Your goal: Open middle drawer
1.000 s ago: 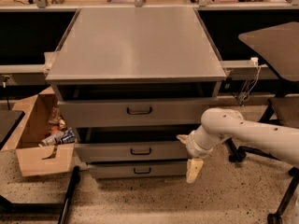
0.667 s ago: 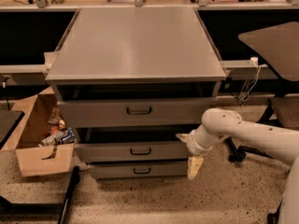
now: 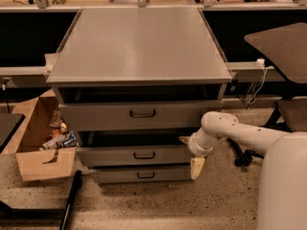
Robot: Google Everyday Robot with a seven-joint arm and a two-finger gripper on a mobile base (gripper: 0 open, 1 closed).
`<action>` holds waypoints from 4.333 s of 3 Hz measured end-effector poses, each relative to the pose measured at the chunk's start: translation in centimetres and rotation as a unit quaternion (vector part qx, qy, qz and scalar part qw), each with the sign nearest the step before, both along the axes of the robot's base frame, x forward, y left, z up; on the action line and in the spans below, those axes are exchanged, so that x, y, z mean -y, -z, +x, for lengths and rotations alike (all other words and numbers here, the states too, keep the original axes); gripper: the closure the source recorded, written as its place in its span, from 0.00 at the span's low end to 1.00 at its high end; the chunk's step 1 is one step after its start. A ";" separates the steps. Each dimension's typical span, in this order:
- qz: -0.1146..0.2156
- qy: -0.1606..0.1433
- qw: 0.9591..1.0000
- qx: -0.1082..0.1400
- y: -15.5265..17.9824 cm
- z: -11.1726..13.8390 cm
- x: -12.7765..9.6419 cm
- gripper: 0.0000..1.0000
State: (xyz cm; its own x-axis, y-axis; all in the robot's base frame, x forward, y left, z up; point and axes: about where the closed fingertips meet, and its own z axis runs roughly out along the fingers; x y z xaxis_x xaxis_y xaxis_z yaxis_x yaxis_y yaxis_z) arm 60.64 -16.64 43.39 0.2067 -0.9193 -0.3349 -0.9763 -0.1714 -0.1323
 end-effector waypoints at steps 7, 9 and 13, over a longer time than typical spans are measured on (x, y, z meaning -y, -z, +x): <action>-0.017 0.031 0.999 0.030 0.6 -1.7 0.2 0.00; -0.028 0.000 0.998 -0.053 5.4 -1.7 -0.3 0.00; -0.044 -0.002 0.997 -0.061 3.8 -3.5 -1.5 1.00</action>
Offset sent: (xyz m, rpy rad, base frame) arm -0.0002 -0.0055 -0.0484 -0.0441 -0.0154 -0.0566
